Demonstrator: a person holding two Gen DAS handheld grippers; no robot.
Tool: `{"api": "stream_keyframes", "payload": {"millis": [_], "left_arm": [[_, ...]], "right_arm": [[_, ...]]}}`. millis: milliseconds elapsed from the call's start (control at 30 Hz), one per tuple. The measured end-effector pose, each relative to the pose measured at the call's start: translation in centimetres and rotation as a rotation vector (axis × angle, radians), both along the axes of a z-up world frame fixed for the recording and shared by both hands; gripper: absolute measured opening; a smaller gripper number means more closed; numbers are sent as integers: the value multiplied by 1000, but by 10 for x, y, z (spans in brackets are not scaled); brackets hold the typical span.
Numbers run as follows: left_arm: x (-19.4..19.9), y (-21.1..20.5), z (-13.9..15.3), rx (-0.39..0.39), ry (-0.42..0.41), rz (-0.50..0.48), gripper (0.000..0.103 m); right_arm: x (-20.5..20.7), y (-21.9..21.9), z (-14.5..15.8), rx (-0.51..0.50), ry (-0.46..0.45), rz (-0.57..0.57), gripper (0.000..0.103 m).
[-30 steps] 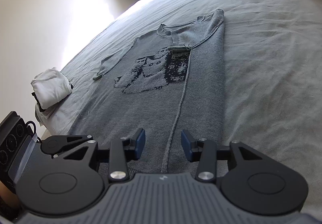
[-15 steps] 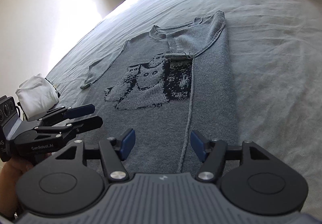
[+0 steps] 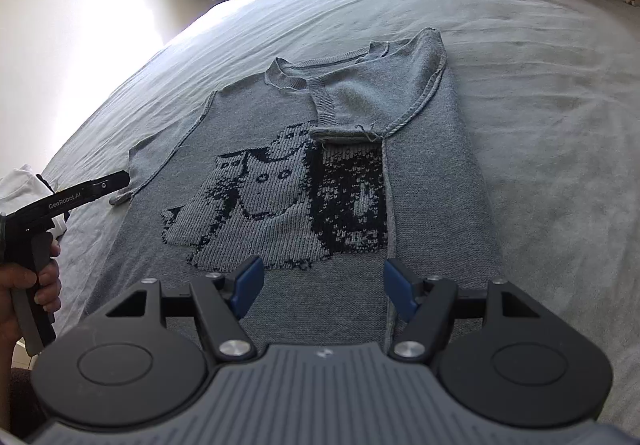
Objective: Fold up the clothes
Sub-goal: 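Open the right gripper and move the left gripper to the unfolded side's hem, then grasp the unfolded side's ribbed hem with the left gripper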
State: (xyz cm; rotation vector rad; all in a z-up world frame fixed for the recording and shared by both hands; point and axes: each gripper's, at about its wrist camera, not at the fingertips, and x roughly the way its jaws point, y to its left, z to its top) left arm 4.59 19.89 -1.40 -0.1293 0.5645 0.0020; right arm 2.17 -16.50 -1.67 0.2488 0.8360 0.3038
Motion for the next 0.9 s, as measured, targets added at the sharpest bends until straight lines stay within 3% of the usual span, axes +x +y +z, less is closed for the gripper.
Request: {"api": "stream_keyframes", "payload": {"millis": [200, 433, 633, 800, 900], "left_arm": [[21, 37, -18, -78, 85, 118, 63], [41, 77, -29, -329, 84, 183, 50], [52, 95, -41, -561, 82, 208, 43], [54, 89, -43, -553, 80, 214, 35], [55, 82, -42, -511, 78, 209, 33]], "right_arm": [[-2, 12, -8, -30, -60, -53, 73], [-5, 29, -14, -81, -123, -112, 73], [10, 63, -1, -84, -165, -50, 73], [39, 98, 12, -44, -189, 39, 73], [63, 119, 21, 45, -207, 112, 73]]}}
